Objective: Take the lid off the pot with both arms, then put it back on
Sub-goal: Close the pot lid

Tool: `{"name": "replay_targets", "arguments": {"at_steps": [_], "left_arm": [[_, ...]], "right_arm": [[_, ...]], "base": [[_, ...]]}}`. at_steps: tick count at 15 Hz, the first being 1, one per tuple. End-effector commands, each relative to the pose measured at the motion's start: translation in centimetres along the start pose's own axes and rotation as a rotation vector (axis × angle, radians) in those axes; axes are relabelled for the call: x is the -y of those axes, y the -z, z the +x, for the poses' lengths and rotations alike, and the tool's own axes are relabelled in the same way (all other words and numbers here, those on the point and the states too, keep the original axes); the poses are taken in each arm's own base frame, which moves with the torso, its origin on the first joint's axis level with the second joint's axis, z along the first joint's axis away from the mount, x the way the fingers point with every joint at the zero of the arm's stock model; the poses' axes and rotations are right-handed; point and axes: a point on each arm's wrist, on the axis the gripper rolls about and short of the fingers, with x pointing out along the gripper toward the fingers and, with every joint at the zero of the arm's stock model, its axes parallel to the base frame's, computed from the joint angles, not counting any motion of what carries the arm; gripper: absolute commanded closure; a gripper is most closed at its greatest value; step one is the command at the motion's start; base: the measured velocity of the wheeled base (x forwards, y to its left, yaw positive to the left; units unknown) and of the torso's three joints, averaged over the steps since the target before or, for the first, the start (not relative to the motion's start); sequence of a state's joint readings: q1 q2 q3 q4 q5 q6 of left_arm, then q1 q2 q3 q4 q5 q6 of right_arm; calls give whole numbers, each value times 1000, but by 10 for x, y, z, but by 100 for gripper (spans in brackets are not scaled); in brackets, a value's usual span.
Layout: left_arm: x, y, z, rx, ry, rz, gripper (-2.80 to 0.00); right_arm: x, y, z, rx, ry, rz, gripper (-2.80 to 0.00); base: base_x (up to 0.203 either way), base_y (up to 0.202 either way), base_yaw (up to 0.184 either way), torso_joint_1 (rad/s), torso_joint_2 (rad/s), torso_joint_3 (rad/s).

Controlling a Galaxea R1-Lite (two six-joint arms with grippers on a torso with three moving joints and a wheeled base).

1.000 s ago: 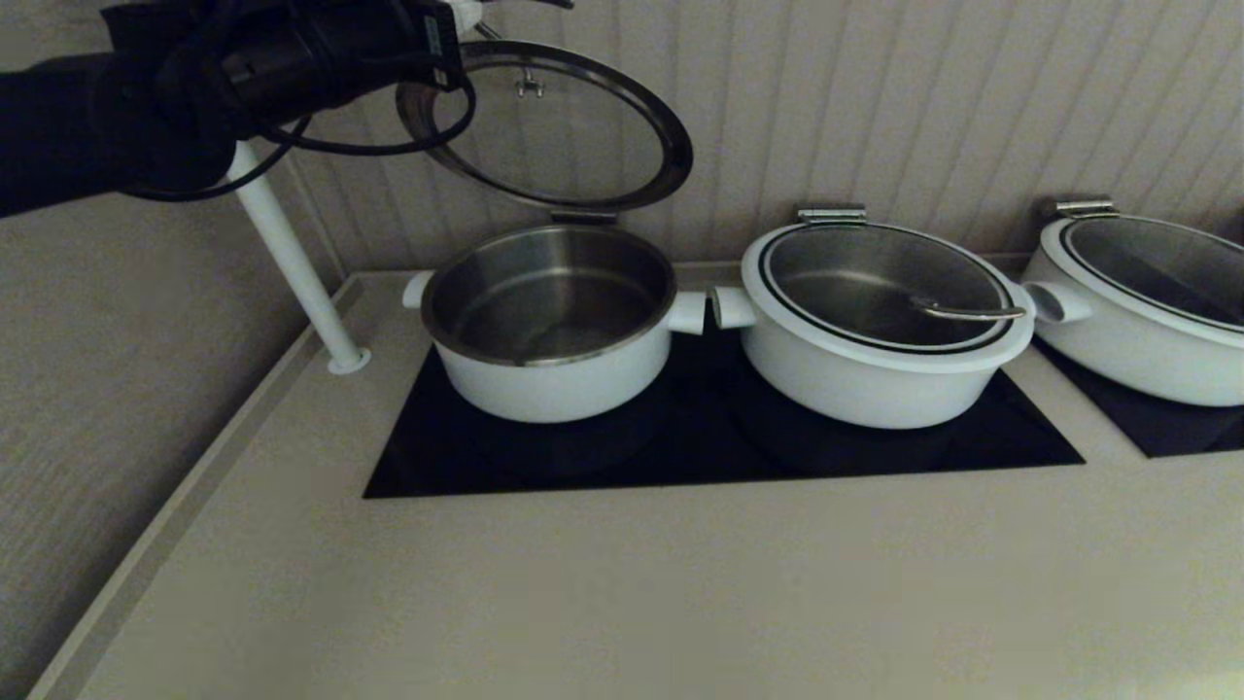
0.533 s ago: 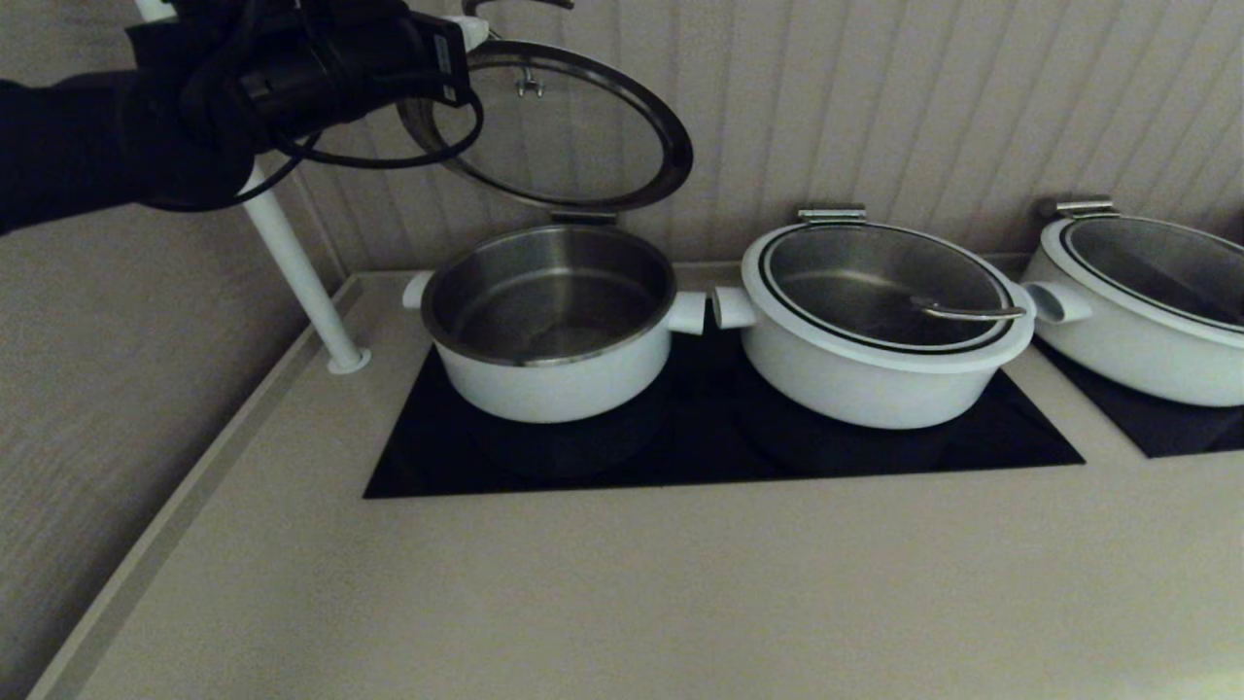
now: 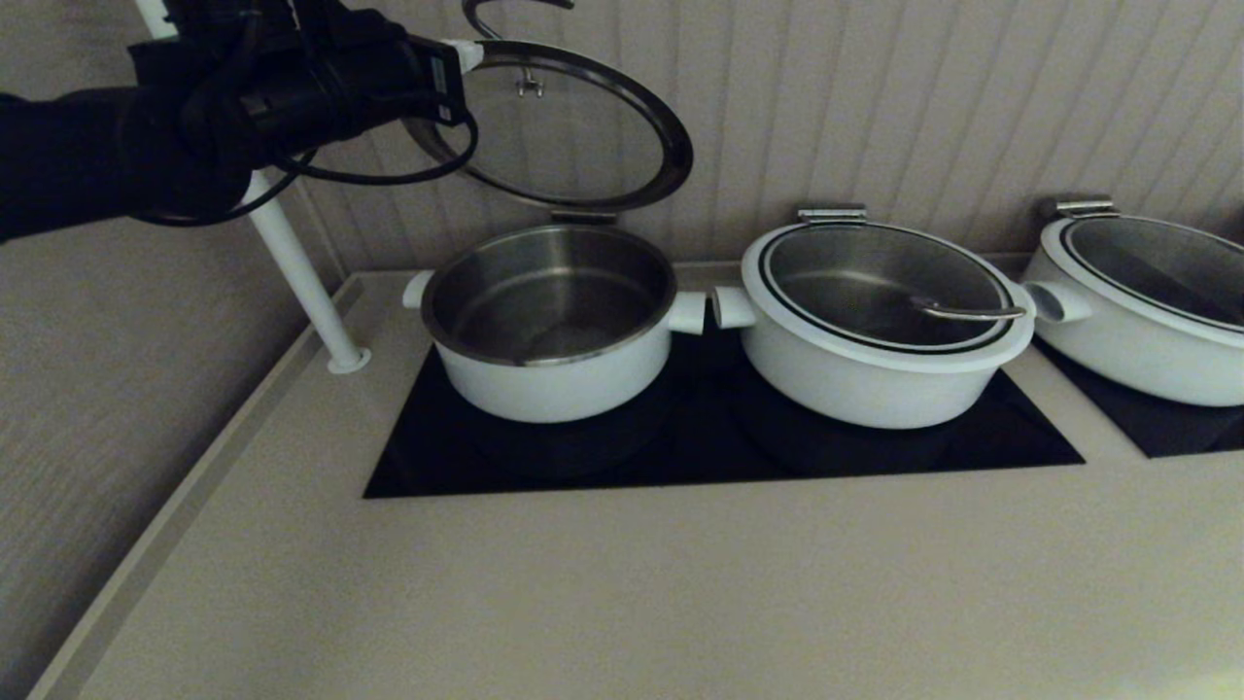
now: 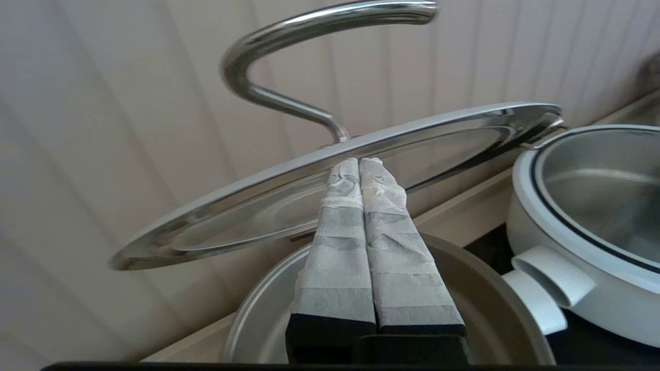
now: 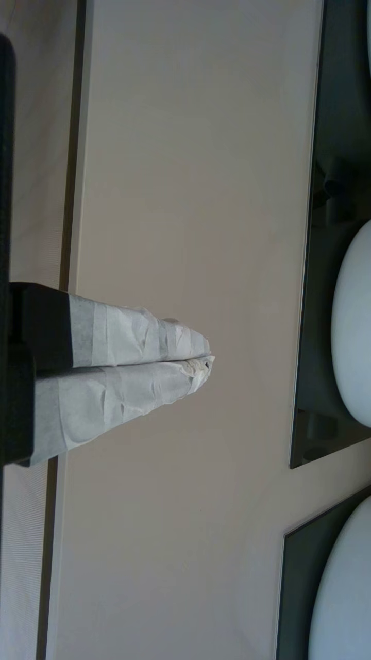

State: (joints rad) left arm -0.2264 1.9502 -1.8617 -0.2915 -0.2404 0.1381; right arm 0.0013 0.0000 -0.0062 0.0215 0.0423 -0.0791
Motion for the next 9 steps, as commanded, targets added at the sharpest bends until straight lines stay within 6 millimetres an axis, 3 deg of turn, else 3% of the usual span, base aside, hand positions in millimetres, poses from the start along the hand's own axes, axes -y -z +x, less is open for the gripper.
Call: {"name": "replay_targets", "arguments": {"at_steps": [1, 9], "left_arm": [[-5, -3, -2, 11, -10, 6, 0], [-13, 3, 13, 77, -31, 30, 0]], "right_arm": [[0, 0, 0, -1, -1, -1, 0], [0, 0, 0, -1, -1, -1, 0]], "base": [[0, 0, 0, 0, 0, 0], [0, 0, 0, 0, 0, 0]]}}
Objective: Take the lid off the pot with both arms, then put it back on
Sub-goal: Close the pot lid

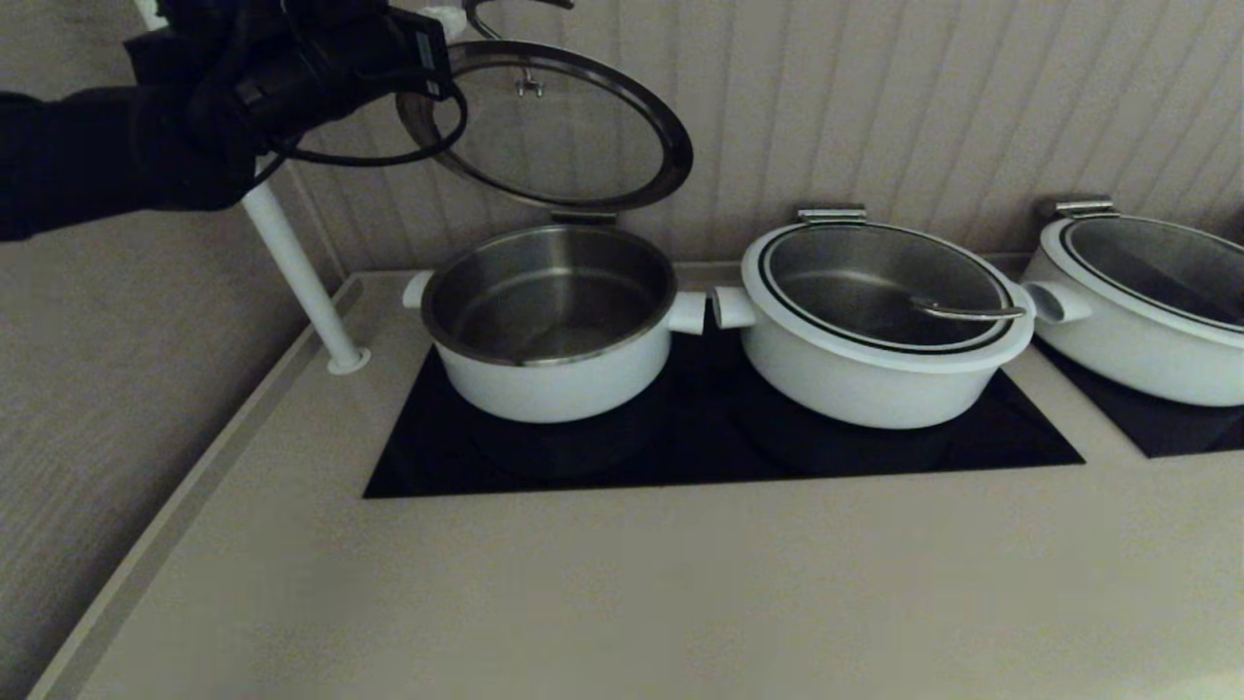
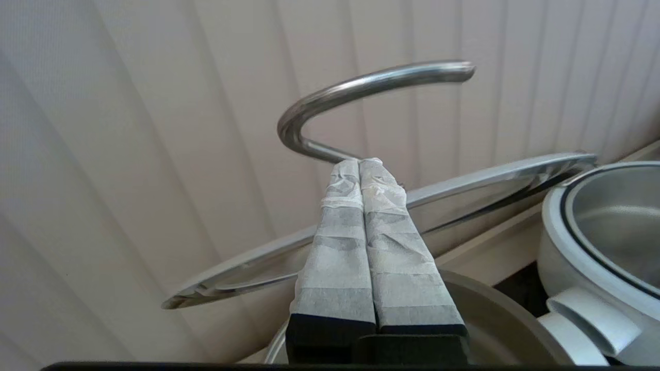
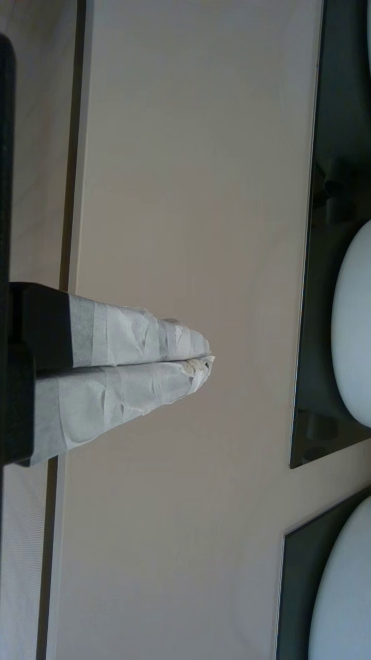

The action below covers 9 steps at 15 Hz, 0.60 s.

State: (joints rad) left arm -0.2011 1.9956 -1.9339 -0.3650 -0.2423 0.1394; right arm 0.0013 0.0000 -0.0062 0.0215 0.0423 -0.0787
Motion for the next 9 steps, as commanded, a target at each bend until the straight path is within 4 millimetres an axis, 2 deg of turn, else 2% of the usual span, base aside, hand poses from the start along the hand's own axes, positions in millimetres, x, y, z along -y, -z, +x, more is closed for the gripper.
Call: {"name": "replay_targets", "arguments": {"at_steps": [1, 4, 9], "left_arm": [[0, 12, 6, -19, 6, -1, 0], [1, 23, 10, -37, 10, -5, 0], [1, 27, 12, -46, 11, -5, 0]], "right_arm": [[0, 0, 0, -1, -1, -1, 0], [0, 0, 0, -1, -1, -1, 0], [0, 0, 0, -1, -1, -1, 0]], "base": [[0, 0, 0, 0, 0, 0], [0, 0, 0, 0, 0, 0], [0, 0, 0, 0, 0, 0]]}}
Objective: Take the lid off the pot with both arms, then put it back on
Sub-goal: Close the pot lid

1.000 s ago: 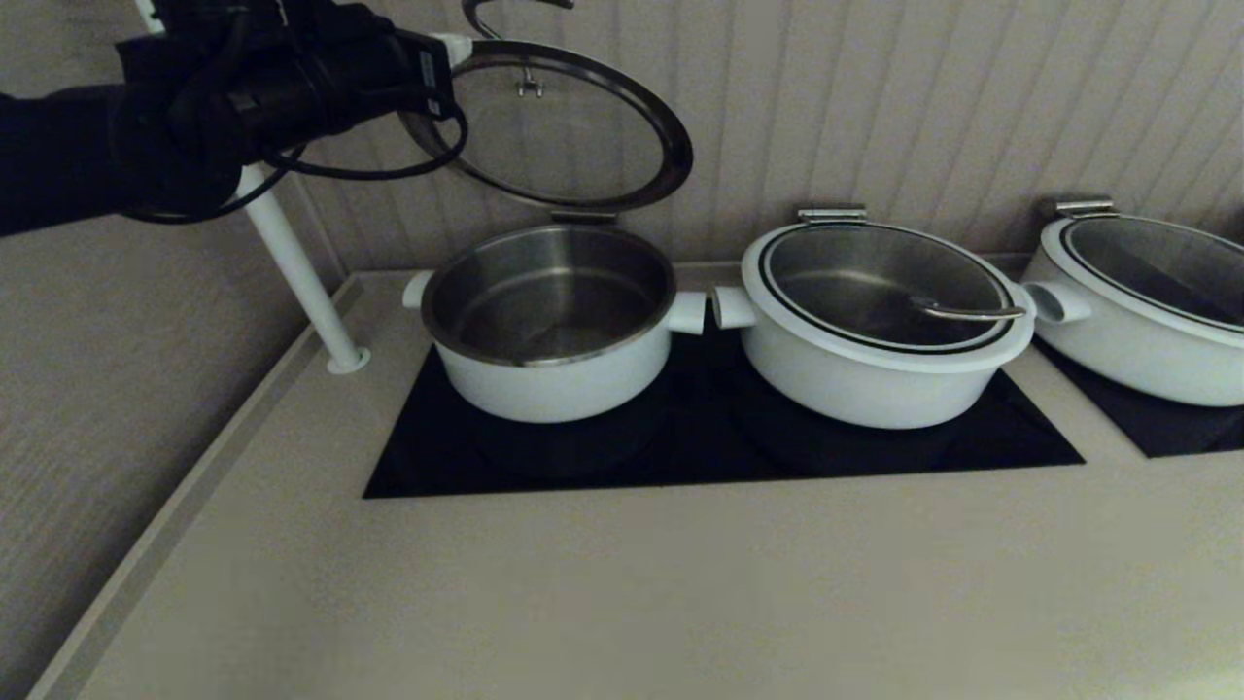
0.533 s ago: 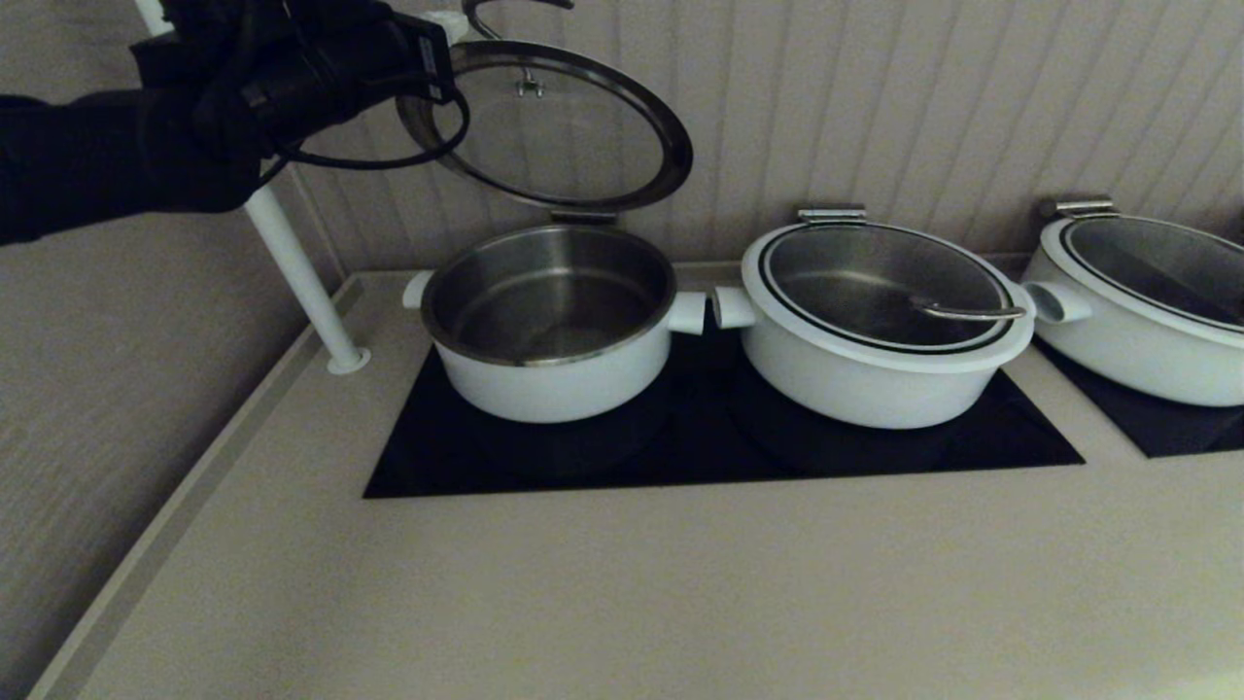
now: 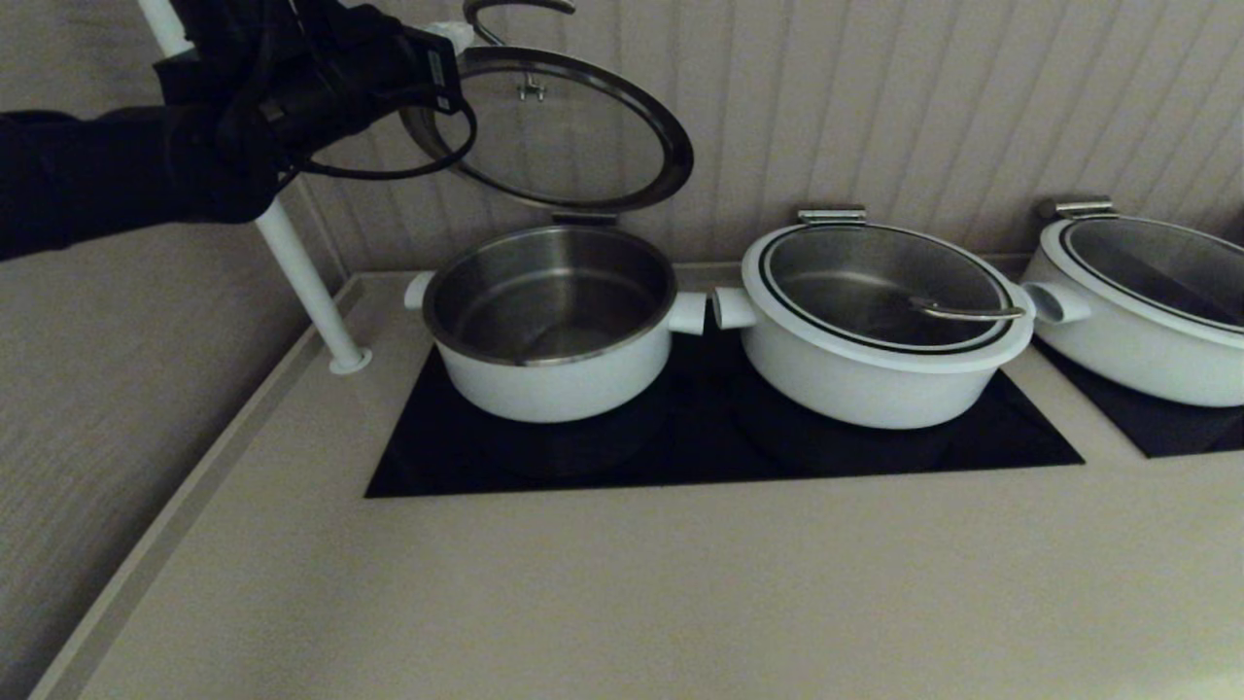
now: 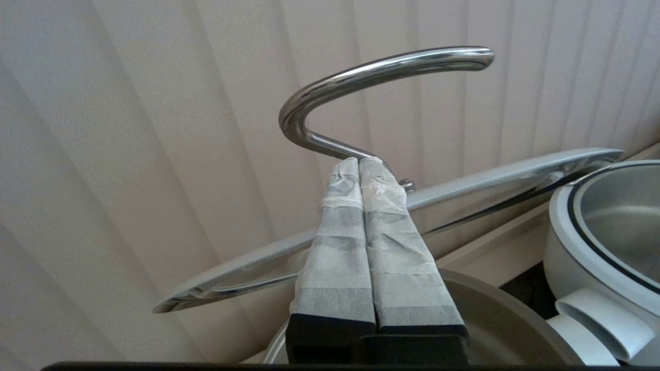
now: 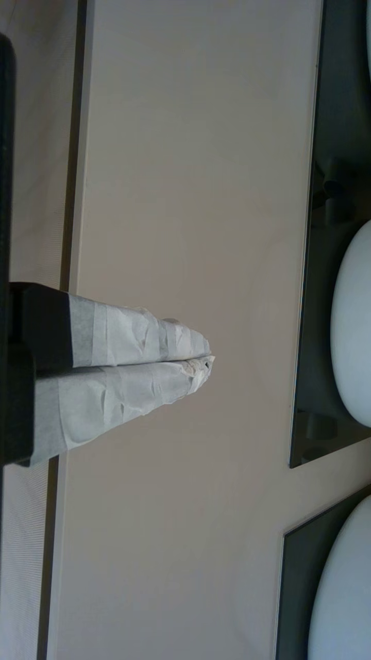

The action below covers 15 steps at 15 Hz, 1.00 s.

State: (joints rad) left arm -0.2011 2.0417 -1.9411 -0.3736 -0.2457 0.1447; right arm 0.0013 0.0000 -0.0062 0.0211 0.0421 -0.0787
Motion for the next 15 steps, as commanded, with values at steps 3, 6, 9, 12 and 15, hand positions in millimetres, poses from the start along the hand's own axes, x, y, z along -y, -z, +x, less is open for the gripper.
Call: {"name": "replay_targets", "arguments": {"at_steps": [3, 6, 9, 12, 15], "left_arm": [[0, 6, 2, -15, 2, -3, 0], [0, 5, 1, -14, -2, -2, 0], [0, 4, 1, -17, -3, -1, 0], [1, 3, -2, -20, -2, -1, 0], [2, 7, -5, -43, 0, -8, 0]], "right_arm": [[0, 0, 0, -2, -1, -1, 0], [0, 0, 0, -2, -2, -1, 0], [0, 0, 0, -2, -1, -1, 0], [0, 0, 0, -2, -1, -1, 0], [0, 0, 0, -2, -1, -1, 0]], "base": [[0, 0, 0, 0, 0, 0], [0, 0, 0, 0, 0, 0], [0, 0, 0, 0, 0, 0], [0, 0, 0, 0, 0, 0], [0, 0, 0, 0, 0, 0]]}}
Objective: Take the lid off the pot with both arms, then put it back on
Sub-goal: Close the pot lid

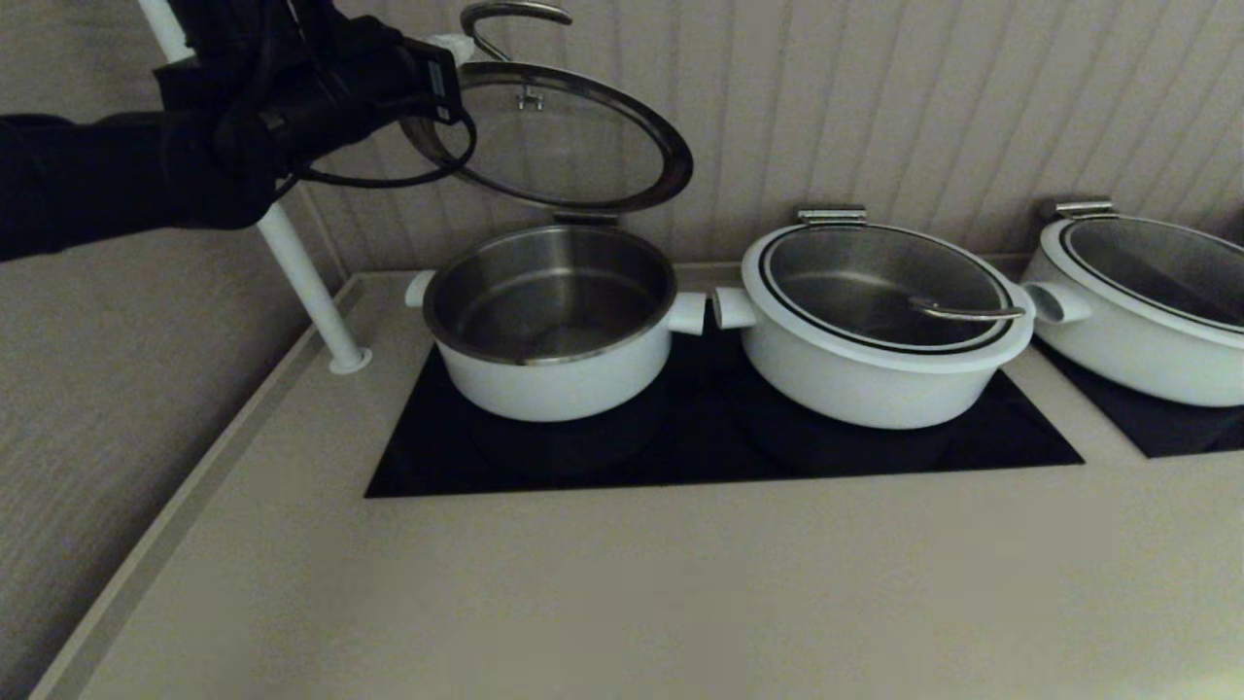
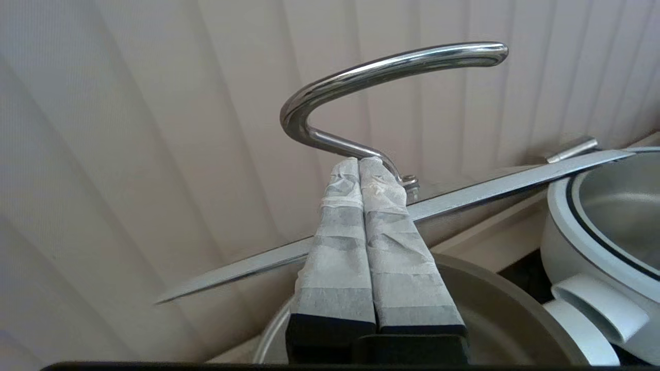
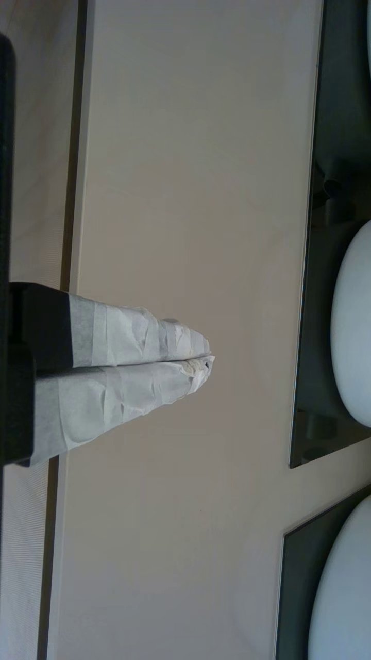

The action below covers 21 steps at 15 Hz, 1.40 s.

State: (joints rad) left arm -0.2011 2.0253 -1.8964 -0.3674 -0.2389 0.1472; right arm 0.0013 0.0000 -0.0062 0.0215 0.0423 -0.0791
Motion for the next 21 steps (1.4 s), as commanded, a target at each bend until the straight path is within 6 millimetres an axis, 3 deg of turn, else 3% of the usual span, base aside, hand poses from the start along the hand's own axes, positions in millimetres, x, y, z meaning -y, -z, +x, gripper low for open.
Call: {"name": "replay_targets", "arguments": {"at_steps": [1, 11, 21], "left_arm": [[1, 3, -3, -18, 3, -4, 0], [4, 13, -12, -57, 6, -10, 0], [1, 22, -35, -134, -6, -7, 0]], "right_arm": [[0, 0, 0, -1, -1, -1, 0], [0, 0, 0, -1, -1, -1, 0], [0, 0, 0, -1, -1, -1, 0]], "base": [[0, 0, 0, 0, 0, 0], [0, 0, 0, 0, 0, 0], [0, 0, 0, 0, 0, 0]]}}
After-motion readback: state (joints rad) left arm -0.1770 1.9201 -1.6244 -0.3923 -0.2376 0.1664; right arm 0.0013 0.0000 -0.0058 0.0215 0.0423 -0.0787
